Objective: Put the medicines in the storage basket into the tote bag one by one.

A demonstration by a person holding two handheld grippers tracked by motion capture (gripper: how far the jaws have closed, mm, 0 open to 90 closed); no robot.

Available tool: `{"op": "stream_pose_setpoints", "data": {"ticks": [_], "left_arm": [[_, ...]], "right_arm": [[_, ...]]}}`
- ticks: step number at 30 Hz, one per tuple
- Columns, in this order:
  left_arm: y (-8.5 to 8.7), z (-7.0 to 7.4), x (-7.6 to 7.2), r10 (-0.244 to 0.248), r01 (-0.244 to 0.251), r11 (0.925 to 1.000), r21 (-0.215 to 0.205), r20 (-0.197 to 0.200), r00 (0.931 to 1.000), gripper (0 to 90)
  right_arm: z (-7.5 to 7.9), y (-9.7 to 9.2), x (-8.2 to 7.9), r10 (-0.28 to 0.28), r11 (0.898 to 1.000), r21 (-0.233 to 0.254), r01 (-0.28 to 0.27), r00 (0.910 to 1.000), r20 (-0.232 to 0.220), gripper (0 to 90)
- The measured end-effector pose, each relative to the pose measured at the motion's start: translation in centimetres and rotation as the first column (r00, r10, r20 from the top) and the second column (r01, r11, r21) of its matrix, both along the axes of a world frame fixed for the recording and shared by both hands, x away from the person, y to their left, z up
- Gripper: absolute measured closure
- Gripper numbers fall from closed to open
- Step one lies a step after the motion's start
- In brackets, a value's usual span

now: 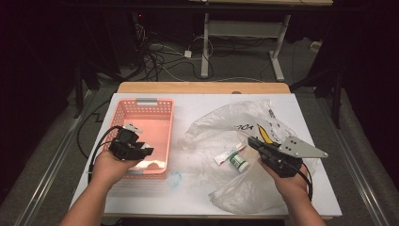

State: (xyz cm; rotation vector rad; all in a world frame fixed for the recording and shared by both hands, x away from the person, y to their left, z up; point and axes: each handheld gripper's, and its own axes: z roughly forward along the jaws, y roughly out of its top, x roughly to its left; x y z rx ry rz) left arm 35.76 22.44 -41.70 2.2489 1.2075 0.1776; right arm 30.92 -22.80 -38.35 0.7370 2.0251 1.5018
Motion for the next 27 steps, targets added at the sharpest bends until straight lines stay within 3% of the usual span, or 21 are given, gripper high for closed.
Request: {"op": "stream_pose_setpoints", "data": {"ticks": [4,8,11,16,21,27], "left_arm": [[0.4,0.1,-0.8,0.027,-0.025,0.9984,-0.05,0.03,0.9992,58.1],[0.2,-0.1,-1.9,0.048,-0.045,0.9977,-0.051,0.057,0.9972,58.1],[0.0,-0.4,-2.5,0.038,-0.034,0.9976,-0.061,0.074,0.9965,58.0],[0.1,-0.5,-3.4,0.057,-0.046,0.9954,-0.084,0.128,0.9902,58.1],[0.3,-0.5,-3.7,0.073,-0.054,0.9919,-0.115,0.169,0.983,58.1],[0.8,-0.5,-3.4,0.093,-0.063,0.9845,-0.163,0.181,0.9791,58.2]], "right_arm": [[-0.1,0.1,0.0,-0.004,1.0,0.0,0.004,1.0,-0.008,90.0],[-0.2,0.1,0.1,0.001,1.0,-0.007,-0.001,1.0,-0.008,90.0],[-0.3,0.2,0.1,-0.001,1.0,-0.007,0.001,1.0,-0.01,90.0],[-0.3,0.3,0.1,0.002,1.0,-0.01,-0.002,1.0,-0.01,90.0],[-0.5,0.4,0.1,0.002,1.0,-0.016,-0.003,0.9999,-0.014,90.0],[-0.5,0.4,0.2,0.001,1.0,-0.019,-0.001,0.9999,-0.01,90.0]]}}
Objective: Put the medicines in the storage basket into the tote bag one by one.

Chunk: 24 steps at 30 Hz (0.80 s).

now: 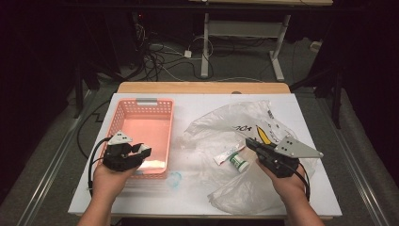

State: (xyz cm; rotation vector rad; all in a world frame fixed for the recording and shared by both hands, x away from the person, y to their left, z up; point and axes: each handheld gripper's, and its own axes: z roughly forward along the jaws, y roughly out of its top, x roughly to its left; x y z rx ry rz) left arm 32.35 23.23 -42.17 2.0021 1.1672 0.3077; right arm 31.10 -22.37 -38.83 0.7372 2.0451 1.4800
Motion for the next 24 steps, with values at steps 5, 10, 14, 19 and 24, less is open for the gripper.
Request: {"op": "stream_pose_setpoints", "data": {"ticks": [5,10,14,19,24], "left_arm": [[-0.2,0.2,-0.1,-0.012,0.012,0.9995,-0.028,0.006,0.9999,58.1],[-0.9,0.8,-0.4,-0.03,0.031,0.9986,-0.043,0.027,0.9992,58.1],[-1.5,1.4,-0.7,-0.051,0.054,0.9966,-0.062,0.049,0.9975,58.1],[-2.2,2.1,-1.2,-0.075,0.081,0.9928,-0.088,0.067,0.9949,58.2],[-3.4,2.8,-1.7,-0.104,0.113,0.989,-0.095,0.092,0.9903,58.1]], "right_arm": [[0.2,-0.2,-0.1,-0.001,1.0,0.008,0.001,1.0,0.004,90.0],[0.3,-0.3,-0.1,-0.002,1.0,0.011,0.002,1.0,0.01,90.0],[0.4,-0.4,-0.1,-0.005,1.0,0.016,0.005,0.9999,0.011,90.0],[0.6,-0.4,-0.2,-0.008,1.0,0.019,0.008,0.9999,0.015,90.0],[0.6,-0.4,-0.2,-0.008,1.0,0.021,0.008,0.9999,0.014,90.0]]}}
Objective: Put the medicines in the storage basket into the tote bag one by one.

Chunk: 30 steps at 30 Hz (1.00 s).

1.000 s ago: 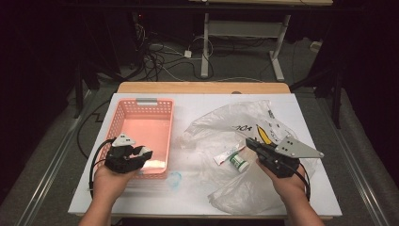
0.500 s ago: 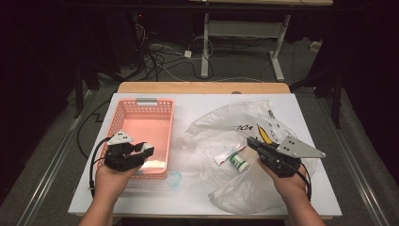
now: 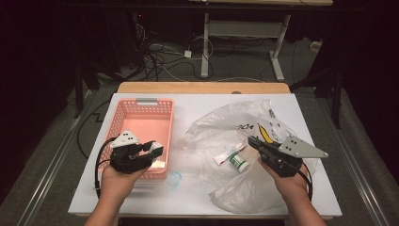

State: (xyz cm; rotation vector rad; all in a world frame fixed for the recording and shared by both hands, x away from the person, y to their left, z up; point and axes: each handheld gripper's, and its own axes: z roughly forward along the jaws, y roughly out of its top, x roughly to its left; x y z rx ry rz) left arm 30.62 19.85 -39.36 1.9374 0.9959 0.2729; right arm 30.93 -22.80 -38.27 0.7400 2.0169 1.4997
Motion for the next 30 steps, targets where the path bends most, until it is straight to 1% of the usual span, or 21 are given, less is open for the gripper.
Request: {"op": "stream_pose_setpoints", "data": {"ticks": [5,7,9,12,14,18,21,30], "left_arm": [[-1.5,0.2,-0.4,-0.037,0.037,0.9993,-0.001,0.011,0.9993,58.1],[-2.2,0.2,-0.5,-0.052,0.052,0.9986,-0.001,0.014,0.9985,58.1],[-2.8,0.1,-0.7,-0.069,0.068,0.9976,0.009,0.015,0.9975,58.1],[-3.7,0.0,-0.7,-0.087,0.087,0.9961,0.009,0.01,0.9961,58.1],[-4.5,-0.1,-0.8,-0.103,0.103,0.9945,0.017,0.008,0.9946,58.0],[-6.1,-0.4,-0.7,-0.131,0.131,0.9912,0.019,-0.004,0.9914,58.0],[-7.3,-0.6,-0.5,-0.154,0.154,0.9875,0.034,-0.007,0.9881,58.0],[-10.5,-1.1,0.2,-0.193,0.193,0.9799,0.048,-0.013,0.9811,58.0]], "right_arm": [[0.1,0.0,0.0,0.003,1.0,0.005,-0.003,1.0,0.0,90.0],[0.1,0.0,0.0,0.003,1.0,0.004,-0.003,1.0,0.007,90.0],[0.1,-0.1,0.0,0.0,1.0,0.005,0.0,1.0,0.007,90.0],[0.1,-0.1,-0.1,0.001,1.0,0.008,-0.001,1.0,0.004,90.0],[0.2,-0.1,-0.1,0.002,1.0,0.009,-0.002,1.0,0.004,90.0],[0.2,-0.1,-0.1,0.001,1.0,0.007,-0.001,1.0,0.005,90.0],[0.2,-0.1,-0.1,-0.001,1.0,0.009,0.001,1.0,0.004,90.0],[0.2,-0.2,-0.1,0.001,1.0,0.007,-0.001,1.0,0.006,90.0]]}}
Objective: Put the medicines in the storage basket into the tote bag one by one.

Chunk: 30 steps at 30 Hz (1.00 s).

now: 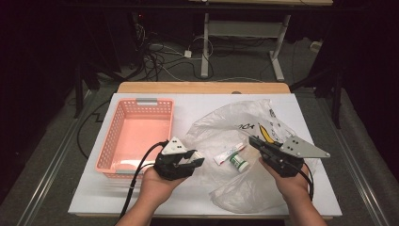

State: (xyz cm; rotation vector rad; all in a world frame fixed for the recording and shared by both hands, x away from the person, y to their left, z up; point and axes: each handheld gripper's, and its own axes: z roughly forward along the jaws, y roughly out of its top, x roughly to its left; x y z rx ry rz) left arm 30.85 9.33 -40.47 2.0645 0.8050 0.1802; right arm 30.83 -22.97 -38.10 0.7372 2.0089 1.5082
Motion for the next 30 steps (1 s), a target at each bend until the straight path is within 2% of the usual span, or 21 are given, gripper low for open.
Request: {"op": "stream_pose_setpoints", "data": {"ticks": [7,13,18,24,30], "left_arm": [[-2.6,-1.0,1.3,-0.024,0.024,0.9995,0.019,0.011,0.9997,57.9],[-4.5,-1.8,2.6,-0.026,0.025,0.9989,0.039,0.023,0.9994,57.9],[-6.1,-2.1,3.6,-0.034,0.031,0.997,0.071,0.042,0.9986,57.9],[-7.5,-2.5,4.6,-0.04,0.036,0.9965,0.076,0.057,0.9975,57.9],[-8.4,-3.0,6.0,-0.012,0.005,0.9966,0.082,0.079,0.9968,57.7]], "right_arm": [[0.0,0.2,0.0,0.008,1.0,-0.001,-0.008,1.0,0.004,90.0],[-0.1,0.2,0.0,0.008,1.0,-0.001,-0.008,1.0,0.0,90.0],[-0.3,0.2,0.2,0.006,1.0,-0.003,-0.006,1.0,-0.006,90.0],[-0.2,0.2,0.3,0.005,1.0,0.008,-0.005,1.0,-0.002,90.0],[-0.2,0.4,0.3,0.009,1.0,0.01,-0.009,1.0,-0.003,90.0]]}}
